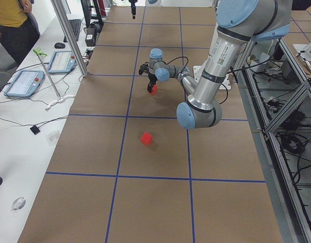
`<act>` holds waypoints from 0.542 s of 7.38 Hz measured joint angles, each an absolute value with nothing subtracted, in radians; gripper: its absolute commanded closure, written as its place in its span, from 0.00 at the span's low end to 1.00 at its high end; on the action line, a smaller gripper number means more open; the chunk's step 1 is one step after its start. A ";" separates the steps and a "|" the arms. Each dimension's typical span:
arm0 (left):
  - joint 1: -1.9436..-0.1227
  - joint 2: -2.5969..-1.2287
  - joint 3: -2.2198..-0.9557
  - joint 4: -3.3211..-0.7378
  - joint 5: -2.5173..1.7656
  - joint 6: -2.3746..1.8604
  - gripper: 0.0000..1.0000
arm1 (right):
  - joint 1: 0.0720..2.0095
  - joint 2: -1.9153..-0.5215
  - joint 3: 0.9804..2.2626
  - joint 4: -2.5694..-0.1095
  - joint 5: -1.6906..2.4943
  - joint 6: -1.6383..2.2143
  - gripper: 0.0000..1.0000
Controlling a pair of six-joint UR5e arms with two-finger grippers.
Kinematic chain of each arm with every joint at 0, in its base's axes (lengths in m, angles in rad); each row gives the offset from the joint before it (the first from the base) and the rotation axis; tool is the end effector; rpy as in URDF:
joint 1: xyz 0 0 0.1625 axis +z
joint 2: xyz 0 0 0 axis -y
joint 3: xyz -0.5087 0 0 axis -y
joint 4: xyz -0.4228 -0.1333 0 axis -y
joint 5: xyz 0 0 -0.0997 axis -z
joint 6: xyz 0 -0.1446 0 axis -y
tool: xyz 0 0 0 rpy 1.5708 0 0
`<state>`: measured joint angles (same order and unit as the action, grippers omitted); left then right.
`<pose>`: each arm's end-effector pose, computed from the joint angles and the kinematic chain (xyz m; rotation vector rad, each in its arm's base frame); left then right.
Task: Form red blocks into L shape at center
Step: 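Lower the left gripper onto the middle red cube and grasp it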
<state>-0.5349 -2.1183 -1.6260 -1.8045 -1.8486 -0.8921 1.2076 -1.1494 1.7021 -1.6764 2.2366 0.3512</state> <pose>0.6260 -0.4798 0.3764 0.2597 0.8335 0.2507 -0.2101 -0.6765 0.4642 0.1744 -0.7638 -0.1602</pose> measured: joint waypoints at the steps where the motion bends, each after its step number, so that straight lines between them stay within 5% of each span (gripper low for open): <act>1: -0.534 -2.118 -1.625 -1.804 -1.849 -0.892 0.18 | 1.208 -1.150 1.703 -1.676 2.237 0.351 0.00; 4: -0.534 -2.117 -1.621 -1.803 -1.851 -0.891 0.22 | 1.207 -1.153 1.707 -1.676 2.237 0.353 0.00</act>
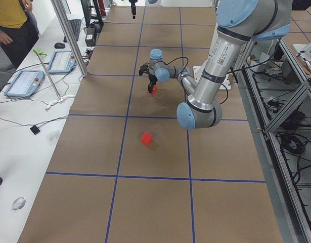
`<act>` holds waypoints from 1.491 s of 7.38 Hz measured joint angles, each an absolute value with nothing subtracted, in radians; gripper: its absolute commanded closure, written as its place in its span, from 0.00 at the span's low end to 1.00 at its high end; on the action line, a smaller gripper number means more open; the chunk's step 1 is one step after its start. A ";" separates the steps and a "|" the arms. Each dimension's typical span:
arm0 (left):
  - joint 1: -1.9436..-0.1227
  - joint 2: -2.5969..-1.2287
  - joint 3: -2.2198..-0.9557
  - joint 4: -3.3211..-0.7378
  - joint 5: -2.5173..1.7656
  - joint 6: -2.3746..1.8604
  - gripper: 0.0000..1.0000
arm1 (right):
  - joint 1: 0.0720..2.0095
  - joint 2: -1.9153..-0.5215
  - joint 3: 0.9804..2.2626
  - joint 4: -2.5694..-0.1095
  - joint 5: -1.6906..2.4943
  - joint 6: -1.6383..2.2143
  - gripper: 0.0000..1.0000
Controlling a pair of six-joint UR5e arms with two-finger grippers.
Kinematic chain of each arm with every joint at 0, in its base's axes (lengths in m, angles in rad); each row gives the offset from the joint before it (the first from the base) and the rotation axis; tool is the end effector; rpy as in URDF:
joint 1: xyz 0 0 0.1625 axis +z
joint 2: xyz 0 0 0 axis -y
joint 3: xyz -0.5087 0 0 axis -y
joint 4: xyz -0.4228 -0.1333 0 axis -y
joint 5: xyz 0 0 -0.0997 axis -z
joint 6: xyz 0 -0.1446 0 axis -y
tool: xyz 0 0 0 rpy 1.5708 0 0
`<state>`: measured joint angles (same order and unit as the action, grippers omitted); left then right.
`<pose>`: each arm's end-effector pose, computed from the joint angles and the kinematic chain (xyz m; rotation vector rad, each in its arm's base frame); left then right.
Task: Form red blocks into L shape at center
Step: 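Lower the left gripper onto the middle red cube and grasp it, then carry the red cube with the left gripper beside the center cube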
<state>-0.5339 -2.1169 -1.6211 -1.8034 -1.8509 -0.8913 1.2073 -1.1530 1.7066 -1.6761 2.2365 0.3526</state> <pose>0.6272 -0.4792 0.3801 0.2533 0.8288 0.2525 -0.2096 -0.6748 0.4644 0.1749 -0.7642 -0.1595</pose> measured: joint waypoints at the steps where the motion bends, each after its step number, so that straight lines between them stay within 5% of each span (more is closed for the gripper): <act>1: -0.534 -2.117 -1.619 -1.804 -1.851 -0.891 0.23 | 1.207 -1.153 1.708 -1.676 2.237 0.353 0.00; 2: -0.534 -2.118 -1.616 -1.804 -1.851 -0.891 0.32 | 1.207 -1.154 1.709 -1.677 2.237 0.353 0.00; 3: -0.533 -2.118 -1.615 -1.804 -1.851 -0.891 0.71 | 1.207 -1.155 1.710 -1.677 2.237 0.353 0.00; 4: -0.532 -2.118 -1.615 -1.803 -1.852 -0.891 1.00 | 1.207 -1.155 1.710 -1.677 2.237 0.353 0.00; 11: -0.551 -2.215 -1.831 -1.526 -1.899 -1.122 1.00 | 1.207 -1.155 1.709 -1.676 2.235 0.353 0.00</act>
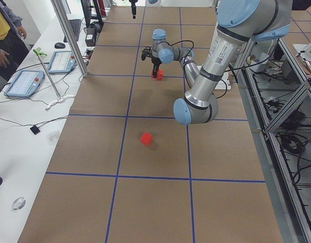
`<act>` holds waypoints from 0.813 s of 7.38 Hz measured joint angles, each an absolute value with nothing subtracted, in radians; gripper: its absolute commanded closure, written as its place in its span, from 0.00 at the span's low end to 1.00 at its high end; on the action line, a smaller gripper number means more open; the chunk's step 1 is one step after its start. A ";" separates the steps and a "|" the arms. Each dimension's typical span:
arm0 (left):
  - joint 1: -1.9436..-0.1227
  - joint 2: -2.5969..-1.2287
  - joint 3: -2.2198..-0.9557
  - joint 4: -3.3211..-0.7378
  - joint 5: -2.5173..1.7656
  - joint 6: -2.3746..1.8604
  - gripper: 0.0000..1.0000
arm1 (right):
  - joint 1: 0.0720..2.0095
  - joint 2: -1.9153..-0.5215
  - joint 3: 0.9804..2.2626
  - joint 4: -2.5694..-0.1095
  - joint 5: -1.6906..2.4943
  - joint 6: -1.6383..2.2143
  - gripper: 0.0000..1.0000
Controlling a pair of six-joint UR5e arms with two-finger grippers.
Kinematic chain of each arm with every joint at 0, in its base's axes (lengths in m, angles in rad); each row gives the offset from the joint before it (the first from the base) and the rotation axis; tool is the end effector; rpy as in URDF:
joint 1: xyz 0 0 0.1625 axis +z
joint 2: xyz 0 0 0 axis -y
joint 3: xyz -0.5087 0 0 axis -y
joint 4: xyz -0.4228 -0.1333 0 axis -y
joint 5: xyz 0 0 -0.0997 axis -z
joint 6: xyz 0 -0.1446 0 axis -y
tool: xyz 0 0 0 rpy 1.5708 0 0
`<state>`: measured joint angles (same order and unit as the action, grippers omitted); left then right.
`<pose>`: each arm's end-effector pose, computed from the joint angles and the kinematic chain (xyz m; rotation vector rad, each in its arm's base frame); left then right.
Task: Form red blocks into L shape at center
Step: 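Carry the red cube with the left gripper beside the center cube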
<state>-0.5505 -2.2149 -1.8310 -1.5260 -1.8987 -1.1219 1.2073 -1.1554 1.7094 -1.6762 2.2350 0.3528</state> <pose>0.5816 -0.4587 0.2508 0.1381 0.8940 0.0463 -0.2090 -0.6738 0.4649 0.1756 -0.7629 -0.1591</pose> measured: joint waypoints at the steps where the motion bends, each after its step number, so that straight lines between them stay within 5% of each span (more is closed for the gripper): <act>1: -0.550 -2.253 -1.820 -1.499 -1.898 -1.171 1.00 | 1.207 -1.156 1.709 -1.676 2.235 0.353 0.00; 6: -0.546 -2.451 -1.561 -1.466 -1.895 -1.223 1.00 | 1.207 -1.159 1.710 -1.676 2.235 0.353 0.00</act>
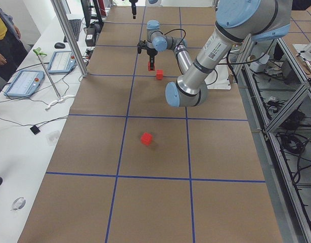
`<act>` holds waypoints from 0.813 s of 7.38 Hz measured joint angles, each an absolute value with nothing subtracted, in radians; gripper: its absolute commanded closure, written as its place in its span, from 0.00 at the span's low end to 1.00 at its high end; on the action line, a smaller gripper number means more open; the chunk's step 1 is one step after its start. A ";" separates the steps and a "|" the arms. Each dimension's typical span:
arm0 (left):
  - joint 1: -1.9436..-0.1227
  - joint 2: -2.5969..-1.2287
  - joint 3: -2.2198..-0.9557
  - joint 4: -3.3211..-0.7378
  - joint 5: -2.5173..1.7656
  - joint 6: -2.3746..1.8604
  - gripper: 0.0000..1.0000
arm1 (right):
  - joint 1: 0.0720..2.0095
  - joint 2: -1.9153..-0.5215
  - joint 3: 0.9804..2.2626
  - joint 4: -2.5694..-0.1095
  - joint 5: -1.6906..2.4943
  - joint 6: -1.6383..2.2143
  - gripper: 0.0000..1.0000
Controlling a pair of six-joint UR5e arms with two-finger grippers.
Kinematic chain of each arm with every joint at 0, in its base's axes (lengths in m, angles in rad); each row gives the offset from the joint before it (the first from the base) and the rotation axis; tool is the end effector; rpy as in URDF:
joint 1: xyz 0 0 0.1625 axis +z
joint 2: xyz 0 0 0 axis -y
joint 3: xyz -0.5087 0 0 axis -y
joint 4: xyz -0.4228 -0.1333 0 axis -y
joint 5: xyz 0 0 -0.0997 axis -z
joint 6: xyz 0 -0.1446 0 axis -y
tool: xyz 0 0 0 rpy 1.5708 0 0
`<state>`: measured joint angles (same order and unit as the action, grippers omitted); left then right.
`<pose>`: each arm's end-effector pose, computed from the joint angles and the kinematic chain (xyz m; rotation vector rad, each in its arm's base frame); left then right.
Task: Form red blocks into L shape at center
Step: 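Carry the red cube with the left gripper beside the center cube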
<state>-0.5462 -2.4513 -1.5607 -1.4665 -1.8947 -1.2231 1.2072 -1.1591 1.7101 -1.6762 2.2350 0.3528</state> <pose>0.6653 -0.5066 0.1928 0.0505 0.8173 -0.0632 -0.2087 -0.6726 0.4671 0.1728 -0.7621 -0.1582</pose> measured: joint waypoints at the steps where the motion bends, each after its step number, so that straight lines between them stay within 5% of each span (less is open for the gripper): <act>1: -0.546 -2.463 -1.531 -1.469 -1.893 -1.225 1.00 | 1.207 -1.160 1.710 -1.676 2.235 0.353 0.00; 6: -0.533 -2.530 -1.421 -1.496 -1.890 -1.211 1.00 | 1.207 -1.160 1.709 -1.677 2.232 0.353 0.00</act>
<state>-0.5332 -2.5295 -1.4208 -1.4955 -1.8899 -1.2114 1.2073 -1.1597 1.7088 -1.6766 2.2318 0.3528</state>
